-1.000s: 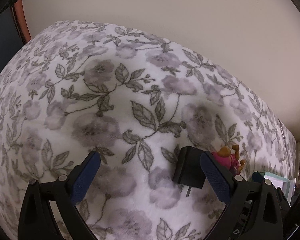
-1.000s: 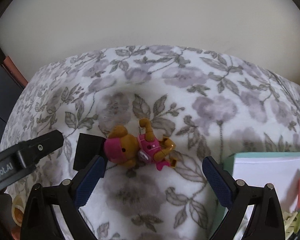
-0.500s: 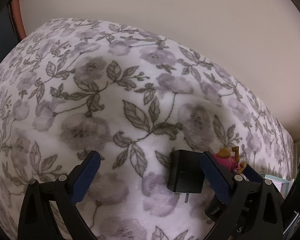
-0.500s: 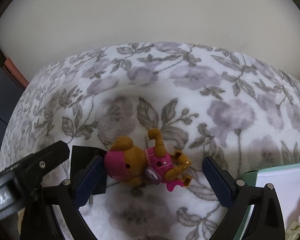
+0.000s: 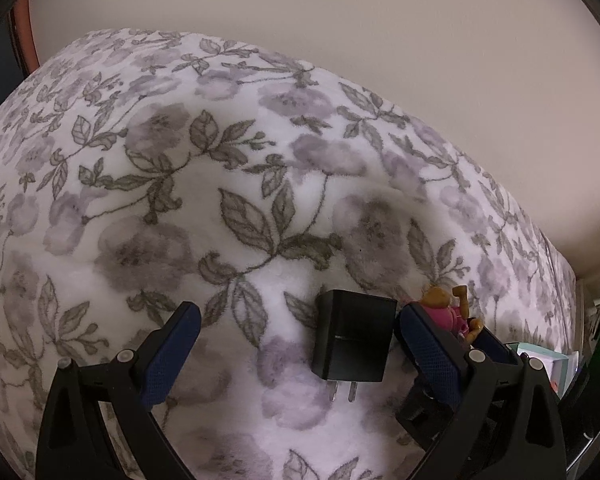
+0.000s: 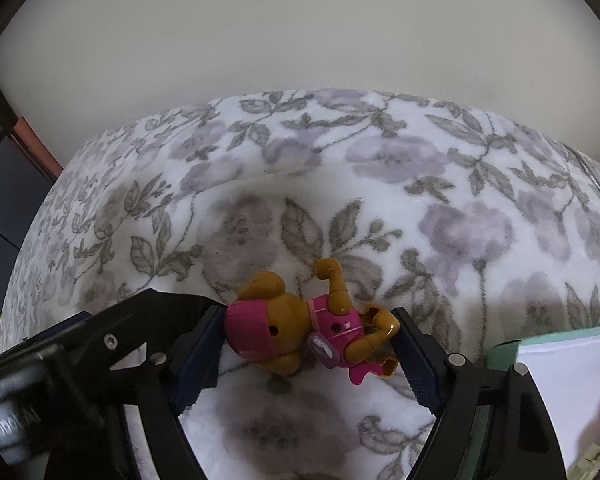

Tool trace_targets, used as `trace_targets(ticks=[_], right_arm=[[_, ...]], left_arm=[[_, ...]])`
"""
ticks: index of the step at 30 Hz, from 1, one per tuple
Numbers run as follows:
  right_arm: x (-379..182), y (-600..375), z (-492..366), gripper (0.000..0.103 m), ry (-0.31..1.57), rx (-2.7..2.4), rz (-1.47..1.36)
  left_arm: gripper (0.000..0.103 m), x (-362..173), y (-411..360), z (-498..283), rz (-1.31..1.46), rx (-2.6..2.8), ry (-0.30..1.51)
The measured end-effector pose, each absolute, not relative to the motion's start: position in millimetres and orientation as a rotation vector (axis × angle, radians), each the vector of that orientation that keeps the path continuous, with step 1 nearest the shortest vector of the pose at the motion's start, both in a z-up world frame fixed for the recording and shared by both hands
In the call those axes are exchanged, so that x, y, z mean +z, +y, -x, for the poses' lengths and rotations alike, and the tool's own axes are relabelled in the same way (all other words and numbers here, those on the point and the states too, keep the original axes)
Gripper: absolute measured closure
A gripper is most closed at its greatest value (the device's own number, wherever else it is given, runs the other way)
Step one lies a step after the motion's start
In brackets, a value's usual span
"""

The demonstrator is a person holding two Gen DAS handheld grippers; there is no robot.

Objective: Organize rigid objects
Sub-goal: 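Grasp the black charger with the left gripper while the right grasps the pink-brown toy figure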

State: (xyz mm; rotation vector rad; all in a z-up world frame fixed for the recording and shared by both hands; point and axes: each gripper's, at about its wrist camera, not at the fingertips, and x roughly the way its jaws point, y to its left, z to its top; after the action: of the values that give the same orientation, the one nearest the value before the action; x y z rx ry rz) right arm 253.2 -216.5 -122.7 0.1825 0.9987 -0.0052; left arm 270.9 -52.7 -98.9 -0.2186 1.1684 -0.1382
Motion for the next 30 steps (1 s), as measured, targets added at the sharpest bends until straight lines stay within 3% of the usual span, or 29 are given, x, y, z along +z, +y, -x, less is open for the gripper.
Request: trace_targets(ticks=[14, 20, 25, 27, 30], right_arm=[[-119.7, -228.0, -236.4, 0.019, 0.995, -0.032, -0.164], [-119.5, -225.7, -234.3, 0.019, 0.994, -0.030, -0.137], [-119.5, -225.6, -233.9, 0.019, 0.993, -0.032, -0.138], [-119.6, -223.0, -234.2, 0.019, 0.994, -0.031, -0.122], [-119.3, -222.2, -232.8, 0.019, 0.992, -0.031, -0.126]], left_arm=[[0.005, -110.2, -76.6, -267.3, 0.138, -0.162, 1.194], [0.026, -115.5, -81.5, -267.3, 0.130, -0.152, 1.192], [0.052, -118.6, -81.2, -267.5, 0.114, -0.128, 1.190], [0.058, -118.9, -81.7, -267.3, 0.105, -0.122, 1.189], [0.058, -118.4, -79.0, -267.9, 0.115, -0.125, 1.191]])
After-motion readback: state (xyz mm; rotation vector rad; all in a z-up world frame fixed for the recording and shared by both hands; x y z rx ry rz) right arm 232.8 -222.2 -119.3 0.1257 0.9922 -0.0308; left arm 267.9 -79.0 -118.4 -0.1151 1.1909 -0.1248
